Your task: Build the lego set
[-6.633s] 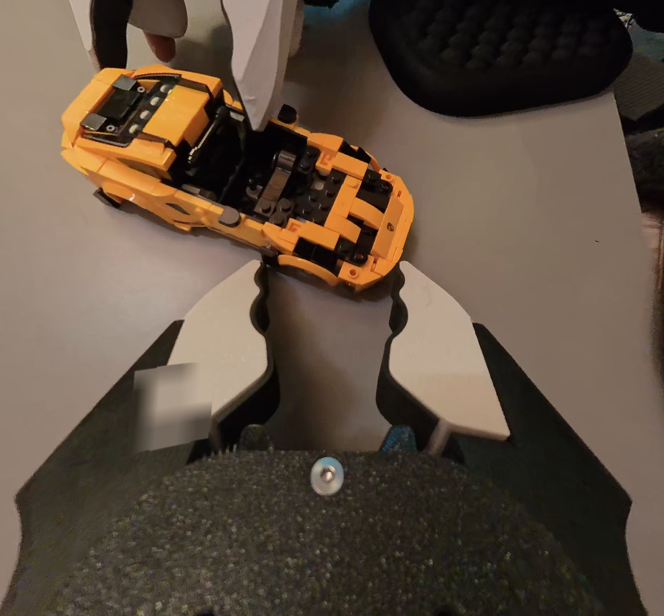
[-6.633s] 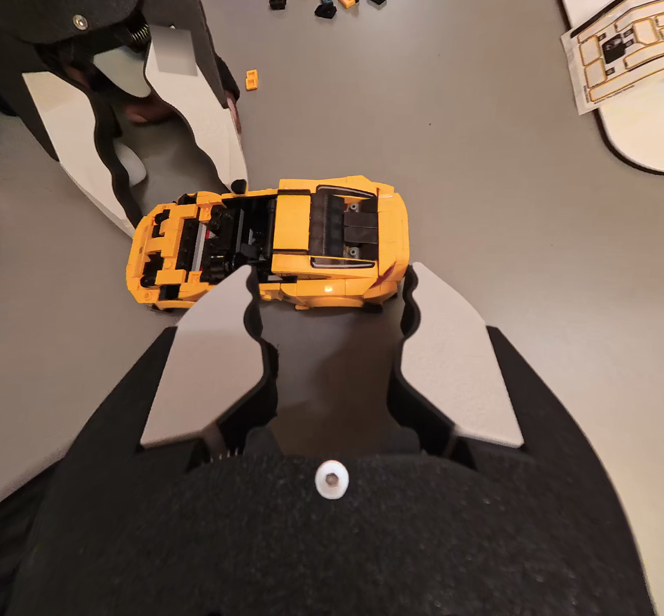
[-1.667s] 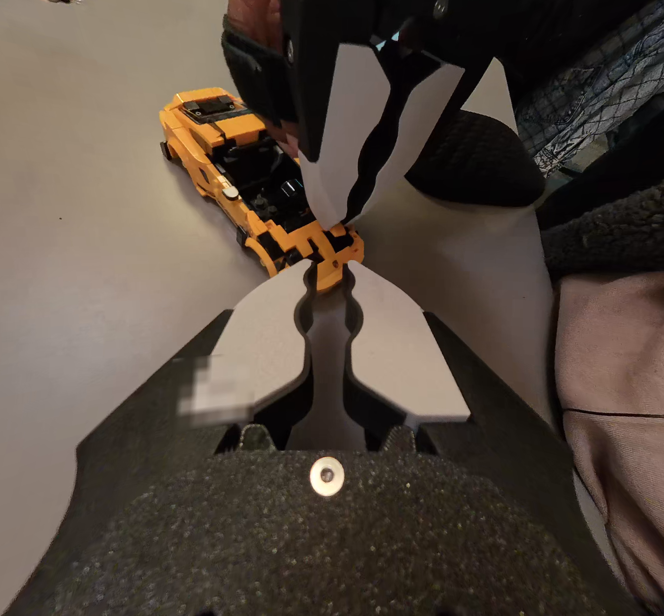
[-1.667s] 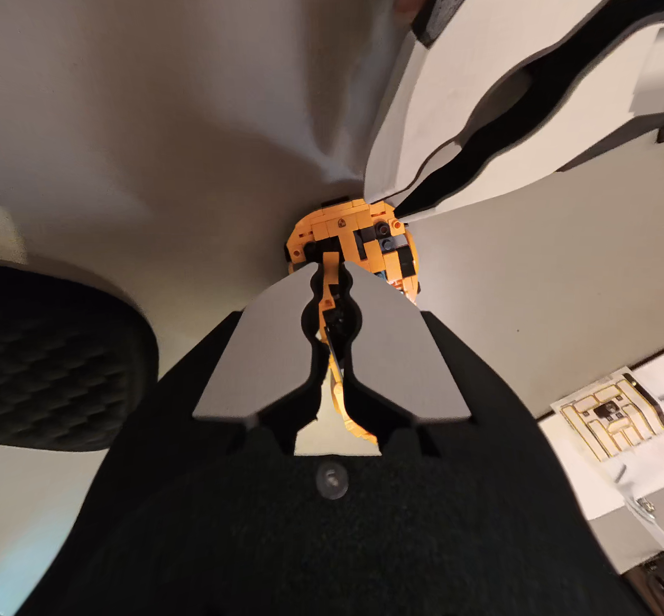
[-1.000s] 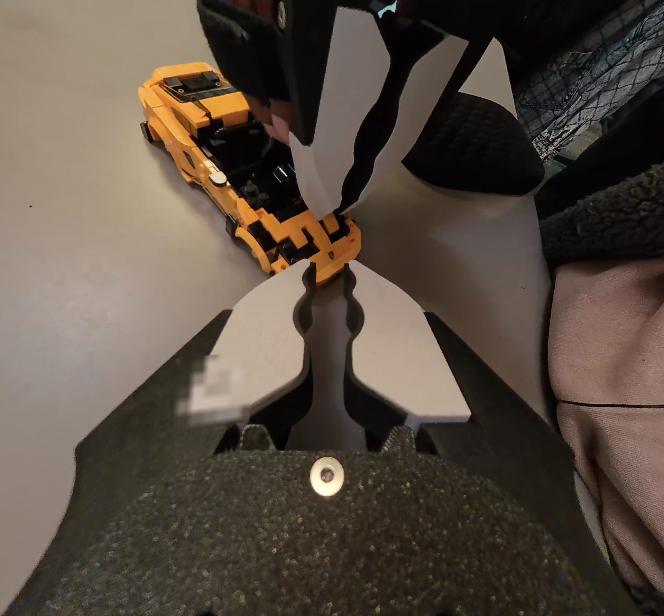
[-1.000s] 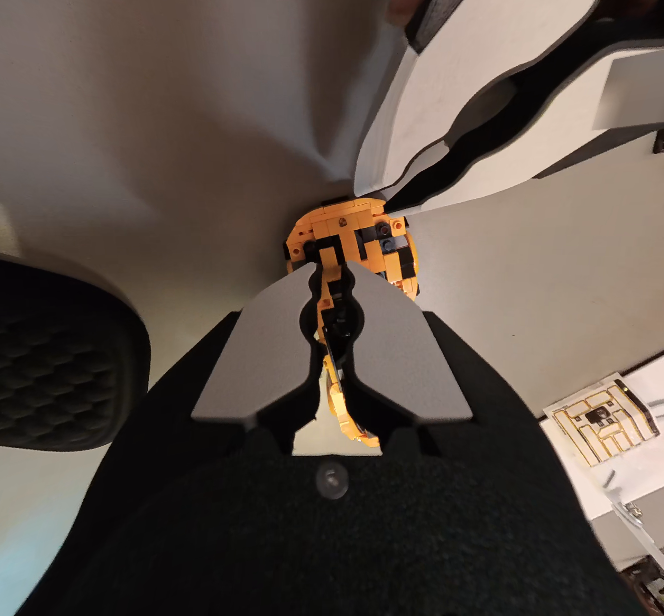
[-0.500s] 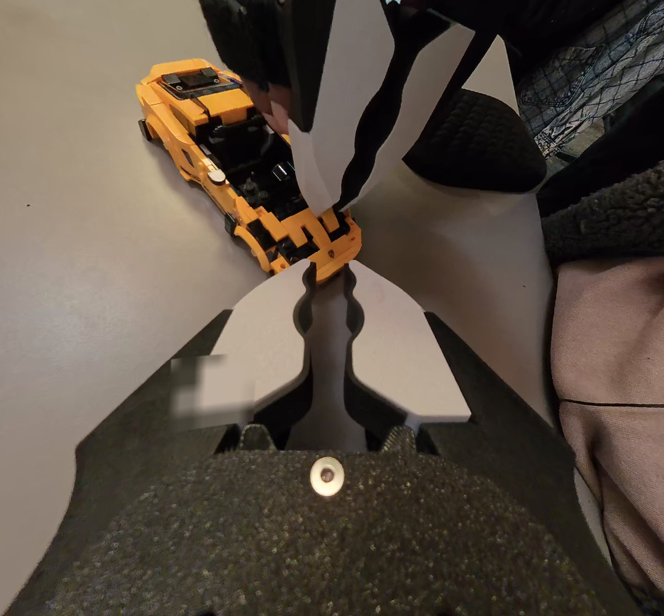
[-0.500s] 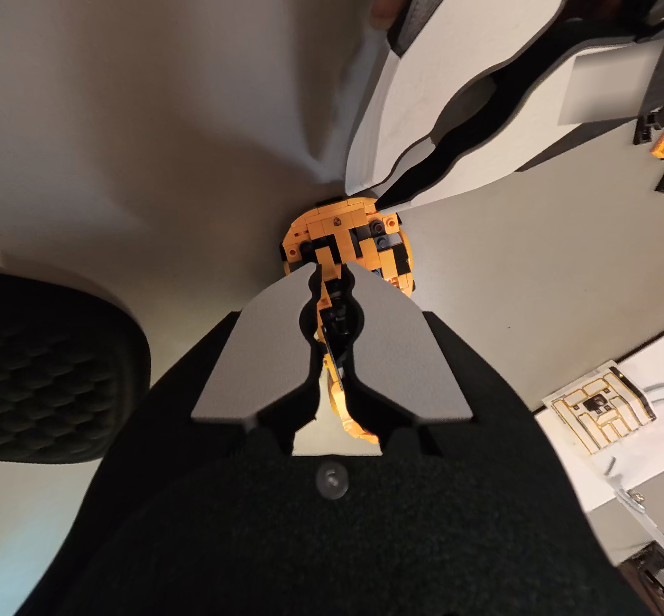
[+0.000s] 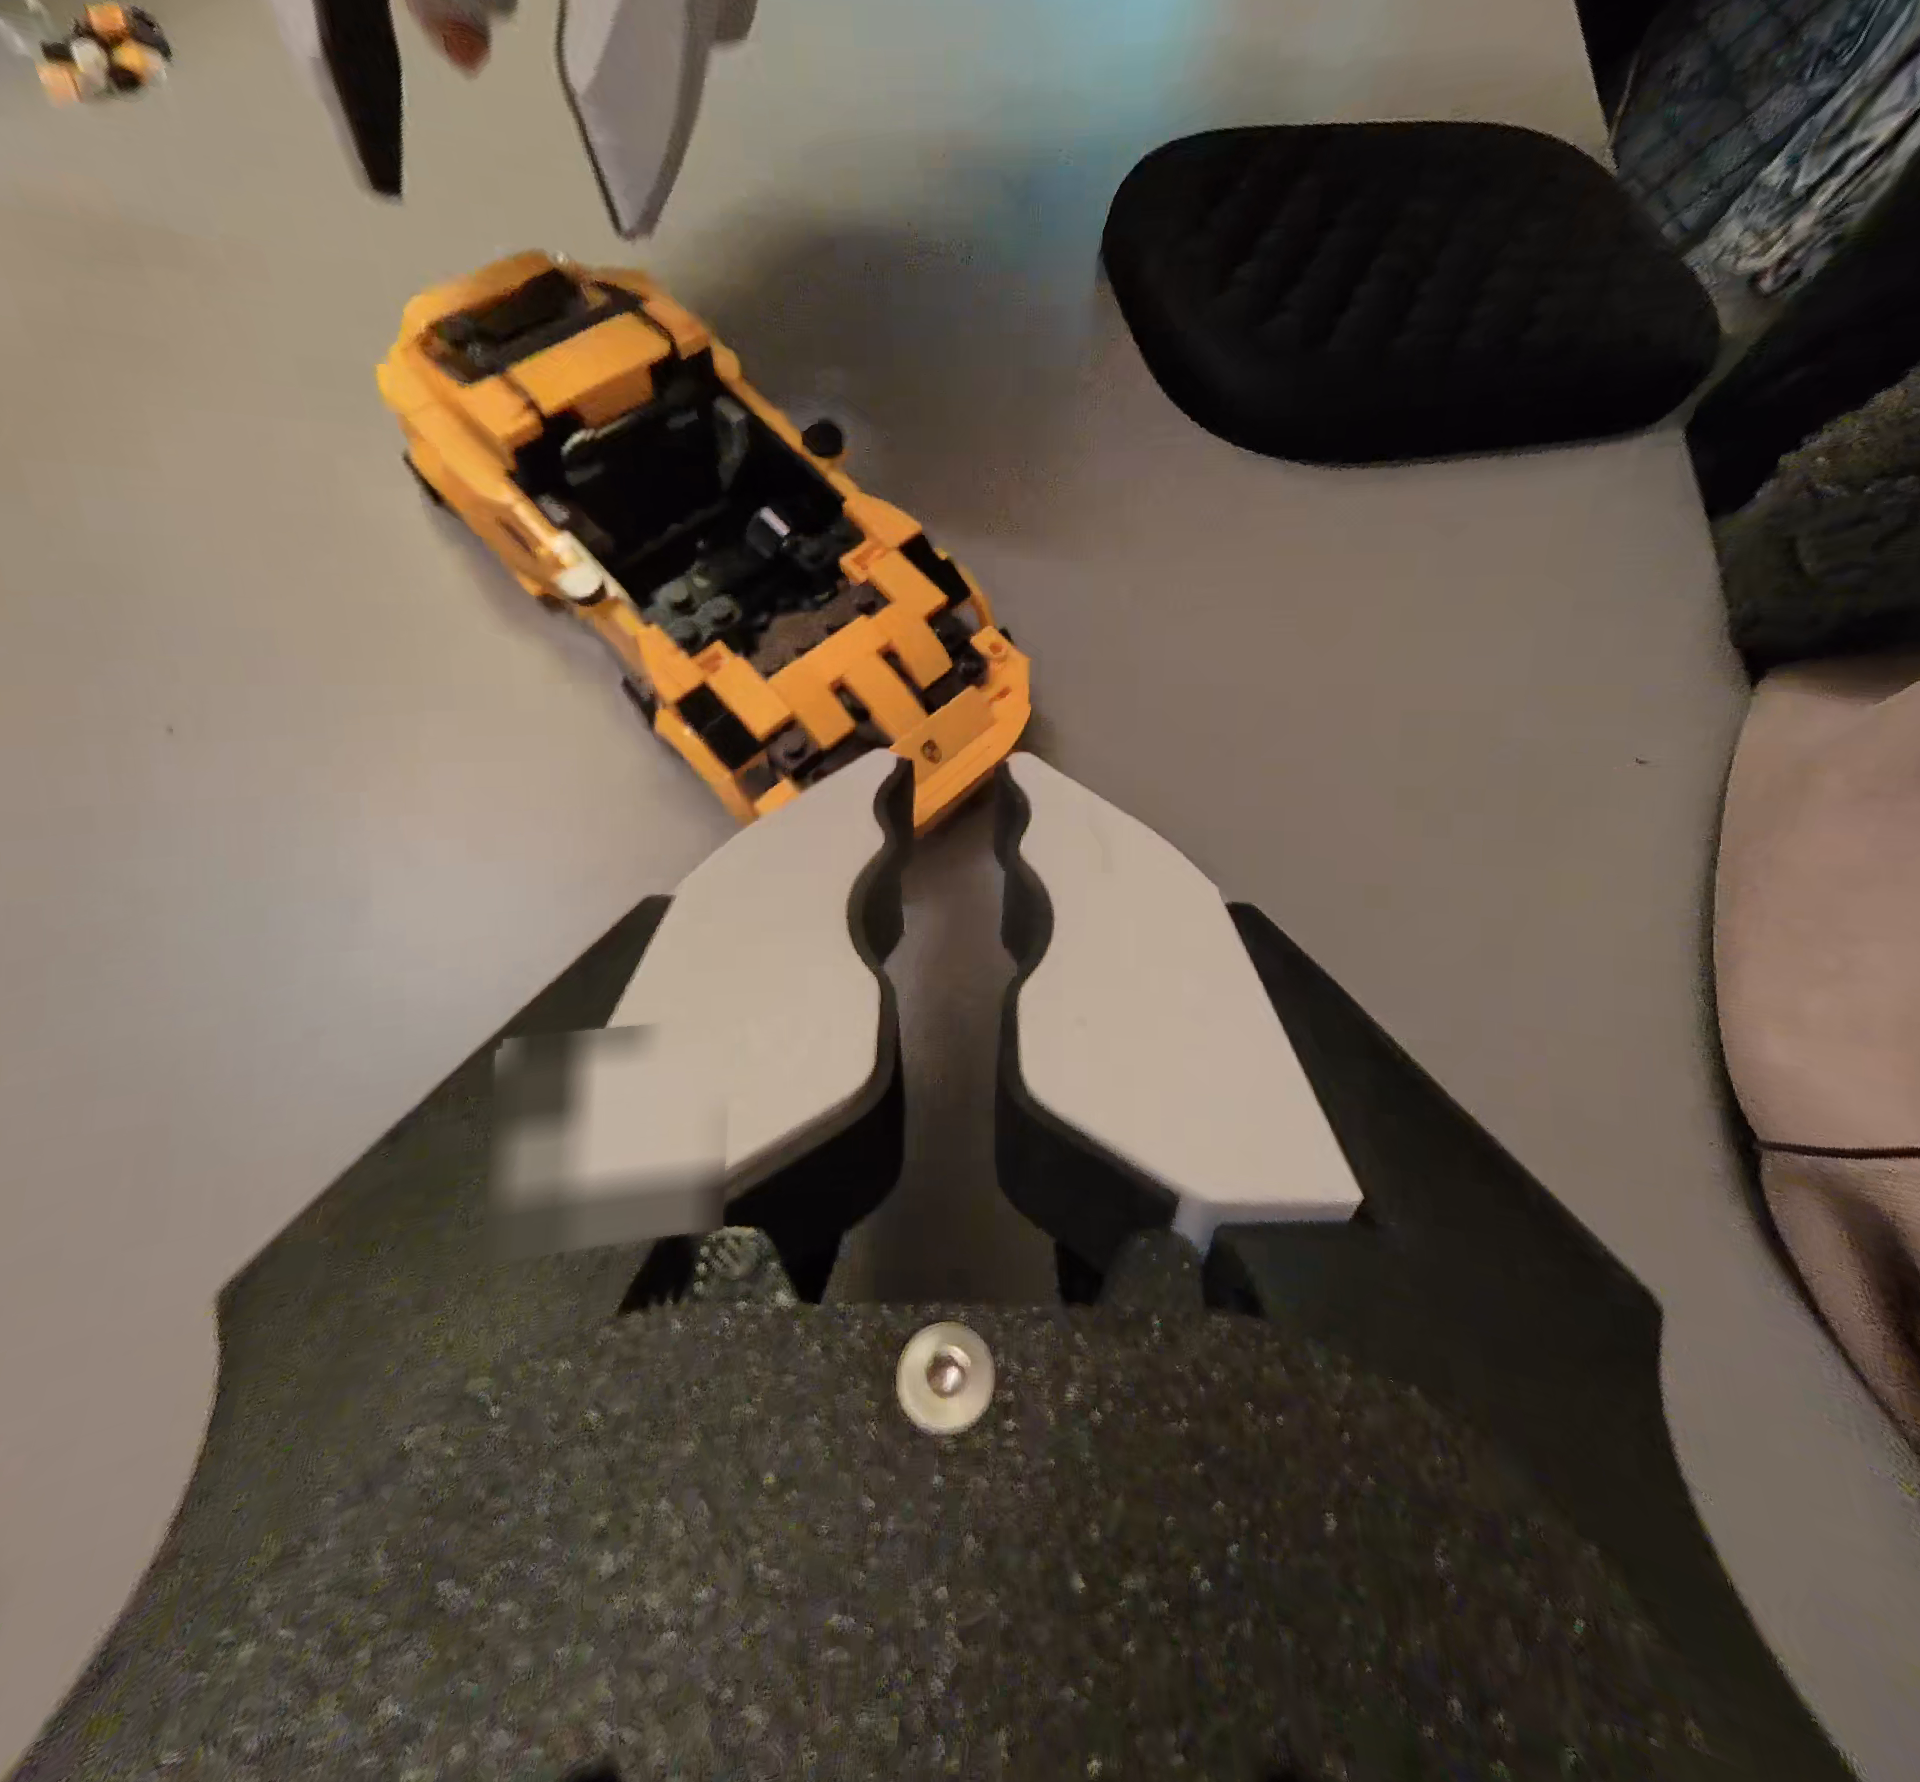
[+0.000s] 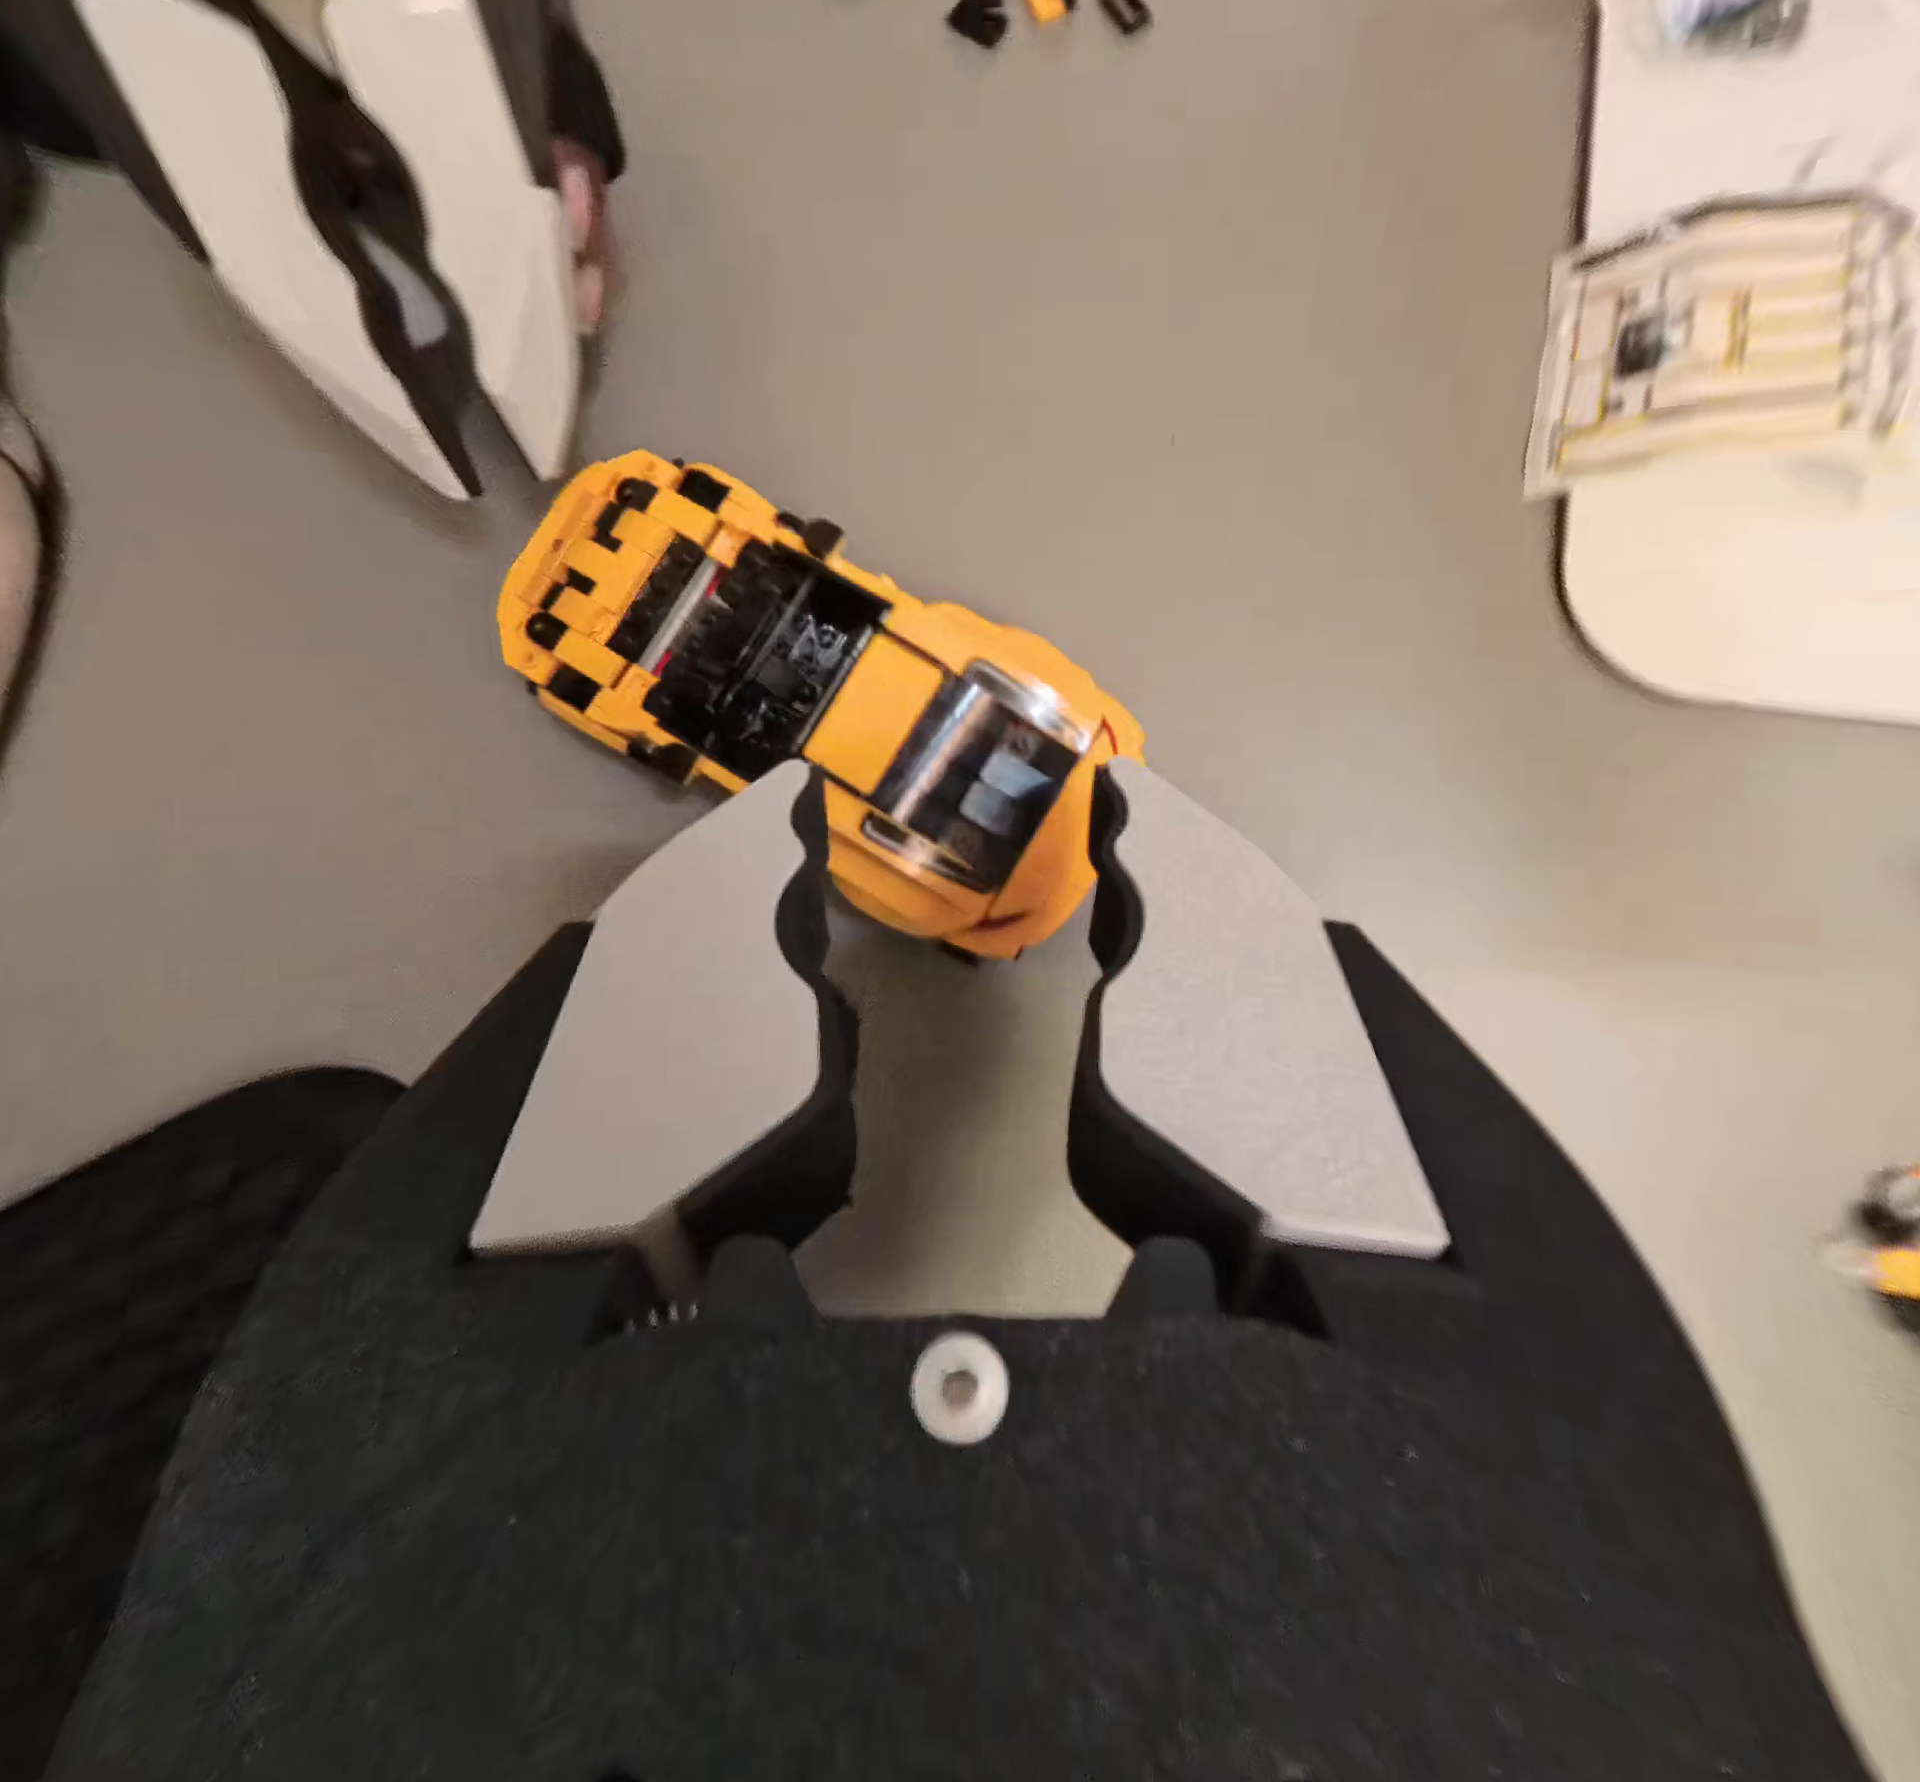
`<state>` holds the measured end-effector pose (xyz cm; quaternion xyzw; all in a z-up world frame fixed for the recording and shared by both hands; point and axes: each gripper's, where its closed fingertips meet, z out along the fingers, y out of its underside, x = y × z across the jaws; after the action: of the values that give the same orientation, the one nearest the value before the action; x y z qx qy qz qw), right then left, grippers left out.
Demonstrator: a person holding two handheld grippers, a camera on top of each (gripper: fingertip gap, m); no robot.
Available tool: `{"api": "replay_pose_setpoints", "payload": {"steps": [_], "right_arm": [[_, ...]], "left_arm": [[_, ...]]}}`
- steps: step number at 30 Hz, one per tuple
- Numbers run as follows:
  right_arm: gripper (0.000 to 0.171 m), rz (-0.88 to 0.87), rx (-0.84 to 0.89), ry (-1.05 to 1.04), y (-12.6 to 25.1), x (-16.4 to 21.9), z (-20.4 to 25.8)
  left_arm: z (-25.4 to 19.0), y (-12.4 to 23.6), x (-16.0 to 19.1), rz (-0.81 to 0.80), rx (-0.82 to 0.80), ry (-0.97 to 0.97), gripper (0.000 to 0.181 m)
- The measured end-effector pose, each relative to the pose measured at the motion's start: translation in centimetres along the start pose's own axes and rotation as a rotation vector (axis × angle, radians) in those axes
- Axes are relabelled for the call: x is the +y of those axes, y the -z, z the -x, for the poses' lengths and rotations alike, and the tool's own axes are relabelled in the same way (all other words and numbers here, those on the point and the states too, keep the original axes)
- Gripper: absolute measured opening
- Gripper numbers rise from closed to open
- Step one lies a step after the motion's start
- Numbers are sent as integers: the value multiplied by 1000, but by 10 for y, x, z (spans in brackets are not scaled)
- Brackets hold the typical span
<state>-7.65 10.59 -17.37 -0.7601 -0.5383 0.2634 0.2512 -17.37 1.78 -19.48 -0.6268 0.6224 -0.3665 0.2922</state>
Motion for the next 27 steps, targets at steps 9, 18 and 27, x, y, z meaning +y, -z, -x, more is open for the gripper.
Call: {"api": "replay_pose_setpoints", "payload": {"steps": [9,18,27], "right_arm": [[55,-208,-169,-141,-6,20,4],[57,-249,-204,-42,-7,22,7],[59,-258,-198,11,-7,25,8]], "left_arm": [[-2,-11,-23,12,-107,-76,0],[8,-27,-16,205,-180,-2,0],[12,-28,-16,303,-178,1,0]]}}
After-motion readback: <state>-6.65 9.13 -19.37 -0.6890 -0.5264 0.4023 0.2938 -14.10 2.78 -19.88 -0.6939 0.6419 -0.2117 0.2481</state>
